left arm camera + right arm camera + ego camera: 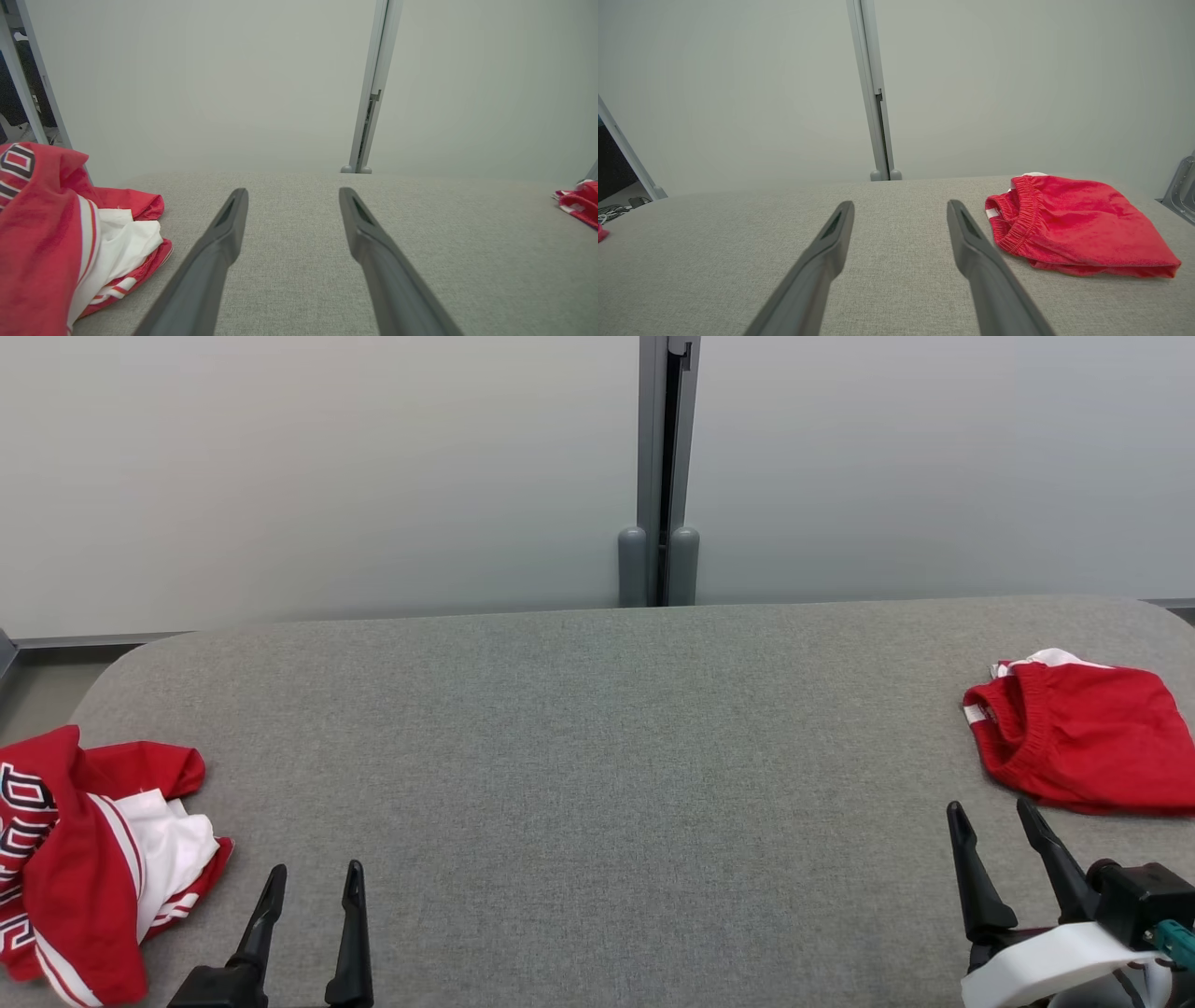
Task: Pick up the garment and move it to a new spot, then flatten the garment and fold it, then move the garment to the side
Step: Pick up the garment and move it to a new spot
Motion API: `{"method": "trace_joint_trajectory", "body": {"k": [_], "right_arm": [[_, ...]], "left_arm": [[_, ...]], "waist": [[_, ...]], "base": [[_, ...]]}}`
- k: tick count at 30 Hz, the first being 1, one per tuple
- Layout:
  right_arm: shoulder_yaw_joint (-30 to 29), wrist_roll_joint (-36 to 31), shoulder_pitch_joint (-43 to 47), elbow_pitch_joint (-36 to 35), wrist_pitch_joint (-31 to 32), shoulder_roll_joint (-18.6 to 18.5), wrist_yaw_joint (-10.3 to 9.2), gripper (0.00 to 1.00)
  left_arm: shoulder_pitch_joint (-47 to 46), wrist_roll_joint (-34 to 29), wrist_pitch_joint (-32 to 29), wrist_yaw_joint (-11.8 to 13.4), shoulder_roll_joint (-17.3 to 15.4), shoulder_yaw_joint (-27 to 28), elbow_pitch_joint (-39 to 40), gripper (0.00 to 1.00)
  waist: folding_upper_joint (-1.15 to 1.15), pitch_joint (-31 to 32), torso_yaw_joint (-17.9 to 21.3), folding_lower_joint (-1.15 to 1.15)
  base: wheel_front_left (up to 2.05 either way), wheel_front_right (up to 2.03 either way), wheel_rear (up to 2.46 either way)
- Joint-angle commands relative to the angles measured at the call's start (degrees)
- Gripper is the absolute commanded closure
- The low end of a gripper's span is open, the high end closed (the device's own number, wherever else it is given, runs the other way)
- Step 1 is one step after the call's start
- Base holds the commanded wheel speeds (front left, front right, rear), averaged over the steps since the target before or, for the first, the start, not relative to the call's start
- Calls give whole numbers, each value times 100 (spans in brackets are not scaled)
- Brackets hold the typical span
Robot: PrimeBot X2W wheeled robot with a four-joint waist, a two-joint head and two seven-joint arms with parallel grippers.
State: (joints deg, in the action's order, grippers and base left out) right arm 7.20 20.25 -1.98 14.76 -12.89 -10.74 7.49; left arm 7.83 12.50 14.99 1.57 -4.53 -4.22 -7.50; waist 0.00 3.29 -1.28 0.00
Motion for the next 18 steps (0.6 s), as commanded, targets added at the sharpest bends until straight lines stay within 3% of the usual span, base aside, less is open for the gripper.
{"method": "trace_joint_trajectory", "body": {"k": [1, 11, 18], "right_arm": [[-21, -35, 32, -37, 32, 13, 1, 0], [-25, -66, 23, -75, 87, 66, 1, 0], [131, -20, -30, -37, 104, 118, 1, 0]], "left_arm": [[-23, -43, 25, -12, -5, 21, 16, 0], [-108, -120, 26, -72, 36, 19, 24, 0], [-143, -162, 25, -101, -5, 96, -3, 0]], "waist": [[0, -3, 7, 0], [0, -7, -70, 0], [0, 26, -478, 0]], "base": [[0, 0, 0], [0, 0, 0], [0, 0, 0]]}}
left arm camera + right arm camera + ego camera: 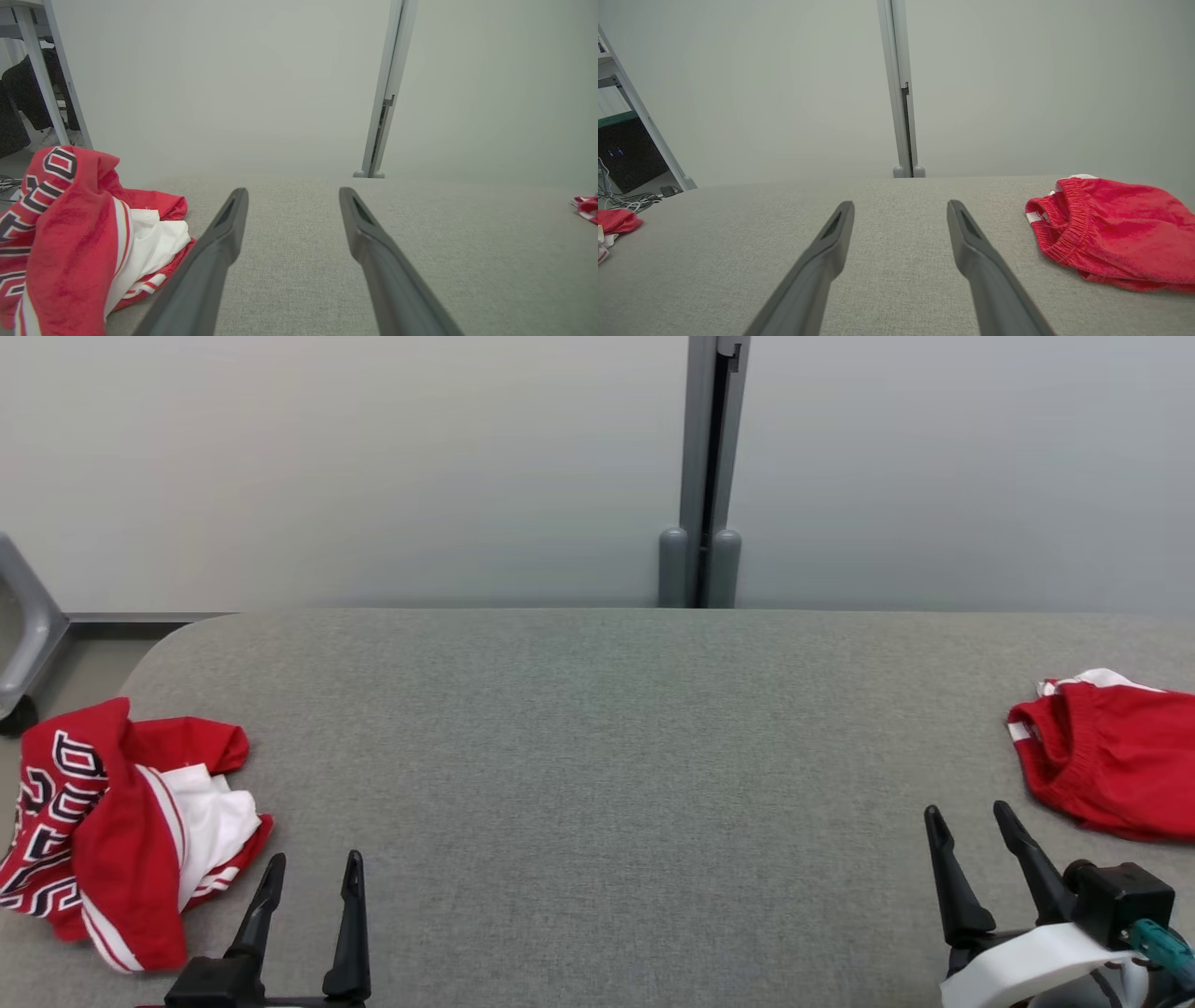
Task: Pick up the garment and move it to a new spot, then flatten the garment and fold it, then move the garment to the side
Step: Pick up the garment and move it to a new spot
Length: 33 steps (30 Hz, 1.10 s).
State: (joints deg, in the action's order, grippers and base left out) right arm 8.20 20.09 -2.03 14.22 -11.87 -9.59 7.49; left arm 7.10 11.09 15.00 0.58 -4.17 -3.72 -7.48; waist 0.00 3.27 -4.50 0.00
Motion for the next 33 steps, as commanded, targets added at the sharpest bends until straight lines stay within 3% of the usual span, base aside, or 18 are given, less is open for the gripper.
{"method": "trace_joint_trajectory", "body": {"k": [1, 21, 27, 33], "right_arm": [[73, 14, -40, 30, -3, 17, 1, 0], [1081, 268, -293, 325, -197, 283, 1, 0], [1159, 310, -325, 402, -251, 257, 1, 0], [1272, 336, -390, 378, -300, 202, 1, 0]], "left_arm": [[-60, -21, 24, -4, -56, 70, -17, 0], [86, 121, 5, 203, -268, 398, -149, 0], [167, 161, -11, 252, -321, 442, -71, 0], [129, 232, -193, 344, -371, 542, 146, 0]], "waist": [[0, 40, -238, 0], [0, 190, -1930, 0], [0, 218, -2070, 0], [0, 159, -1953, 0]], "base": [[0, 0, 0], [0, 0, 0], [0, 0, 0], [0, 0, 0]]}}
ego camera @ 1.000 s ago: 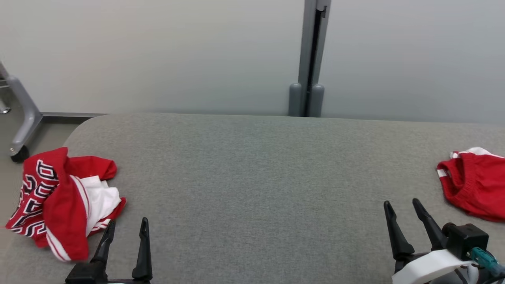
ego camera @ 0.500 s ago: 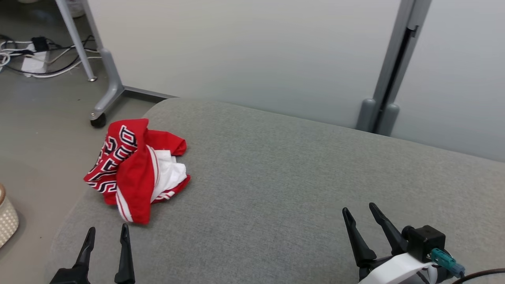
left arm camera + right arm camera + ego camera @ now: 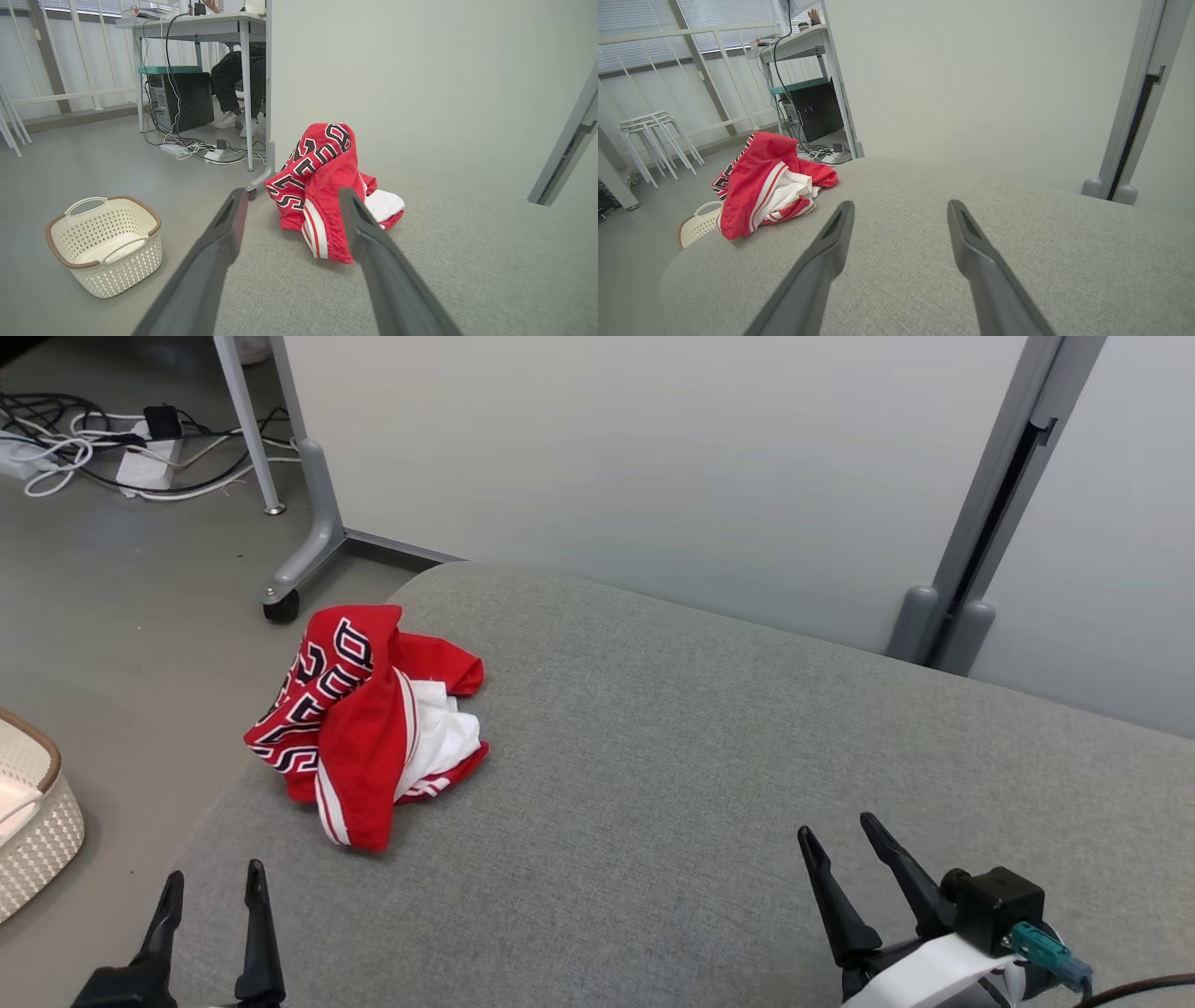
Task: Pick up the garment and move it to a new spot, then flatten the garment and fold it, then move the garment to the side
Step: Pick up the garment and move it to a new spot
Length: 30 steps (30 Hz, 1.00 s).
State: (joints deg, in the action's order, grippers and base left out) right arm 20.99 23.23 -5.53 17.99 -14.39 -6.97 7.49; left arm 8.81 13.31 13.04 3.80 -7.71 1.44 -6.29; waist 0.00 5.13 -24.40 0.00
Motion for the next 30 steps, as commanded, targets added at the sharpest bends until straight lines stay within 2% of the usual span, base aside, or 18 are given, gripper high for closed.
{"method": "trace_joint_trajectory", "body": {"k": [1, 5, 13, 19, 20, 24, 27, 30], "right_arm": [[4, 23, -55, -28, -53, -72, 0, 0], [15, 65, -59, -158, -70, -128, 1, 0], [23, -68, -362, -597, -85, -358, 1, 0], [-3, -121, -690, -927, -88, -566, 1, 0], [-3, -121, -690, -927, -88, -566, 1, 0], [-13, -136, -886, -1121, -88, -649, 1, 0], [-1, -155, -1042, -1211, -89, -685, 1, 0], [-16, -162, -1171, -1254, -89, -719, 1, 0]], "left_arm": [[-73, 28, -84, 53, -31, 46, 95, 0], [-311, 90, -523, 48, -216, 110, 435, 0], [-1384, 448, -1954, -164, -823, 293, 343, 0], [-2580, 1219, -2954, -649, -1281, 528, -587, 0], [-2580, 1219, -2954, -649, -1281, 528, -587, 0], [-3366, 1693, -3286, -904, -1519, 624, -1434, 0], [-3808, 1729, -3385, -1001, -1724, 502, -2006, 0], [-4188, 1904, -3553, -1071, -1746, 377, -2622, 0]], "waist": [[0, -48, 73, 0], [0, -151, 229, 0], [0, -770, 649, 0], [0, -1412, 1006, 0], [0, -1412, 1006, 0], [0, -1855, 1222, 0], [0, -2181, 1387, 0], [0, -2429, 1505, 0]], "base": [[0, 0, 0], [0, 0, 0], [0, 0, 0], [0, 0, 0], [0, 0, 0], [0, 0, 0], [0, 0, 0], [0, 0, 0]]}}
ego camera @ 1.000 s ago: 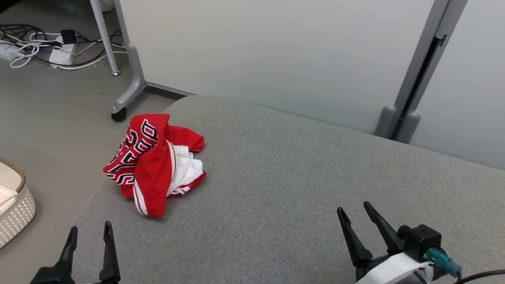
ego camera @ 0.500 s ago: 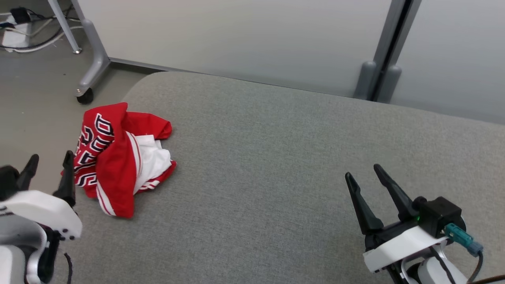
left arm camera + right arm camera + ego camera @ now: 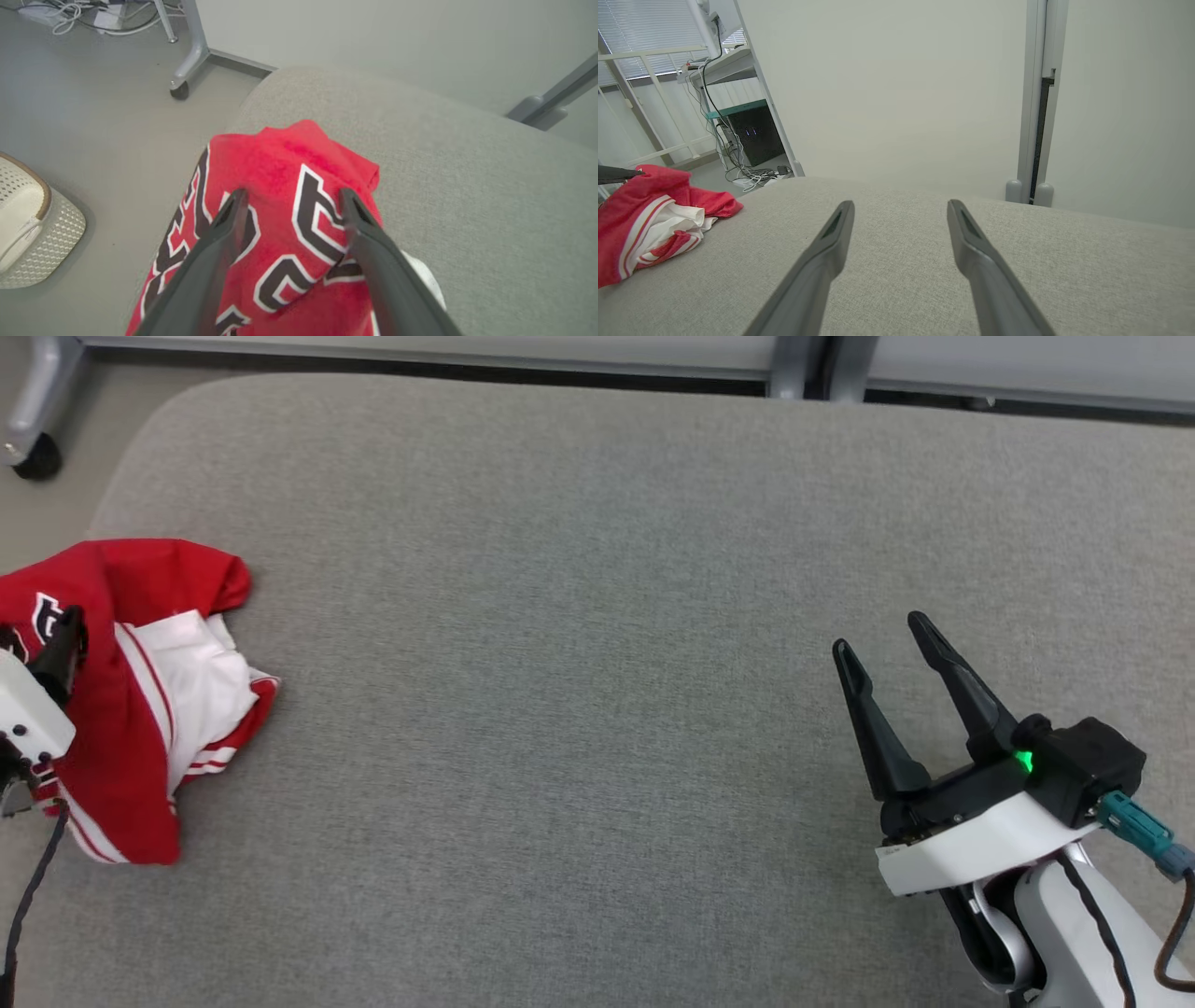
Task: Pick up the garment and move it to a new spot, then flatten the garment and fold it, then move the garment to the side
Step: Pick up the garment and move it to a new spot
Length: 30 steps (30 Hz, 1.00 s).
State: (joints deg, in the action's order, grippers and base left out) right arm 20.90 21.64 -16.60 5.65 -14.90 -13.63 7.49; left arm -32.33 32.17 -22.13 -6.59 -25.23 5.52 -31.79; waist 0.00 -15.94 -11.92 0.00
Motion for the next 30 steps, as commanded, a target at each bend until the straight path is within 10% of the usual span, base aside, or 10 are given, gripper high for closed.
{"method": "trace_joint_trajectory", "body": {"k": [1, 8, 11, 30], "right_arm": [[3, -6, -109, -28, -38, -57, 1, 0], [0, 16, -321, 7, -40, -23, 1, 0], [-48, 11, -326, 31, -40, -3, 1, 0], [-167, 184, 303, 443, -41, 449, 1, 0]], "left_arm": [[-168, 75, -123, -37, -26, -74, -285, 0], [-467, 471, -839, -90, -113, -331, -1659, 0], [-436, 608, -931, -99, -108, -465, -1960, 100], [-379, 646, 4, -89, -1435, -2272, -316, 100]], "waist": [[0, -392, 301, 0], [0, -588, 572, 0], [0, -561, 629, 0], [0, 1036, 999, 0]], "base": [[0, 0, 0], [0, 0, 0], [0, 0, 0], [0, 0, 0]]}}
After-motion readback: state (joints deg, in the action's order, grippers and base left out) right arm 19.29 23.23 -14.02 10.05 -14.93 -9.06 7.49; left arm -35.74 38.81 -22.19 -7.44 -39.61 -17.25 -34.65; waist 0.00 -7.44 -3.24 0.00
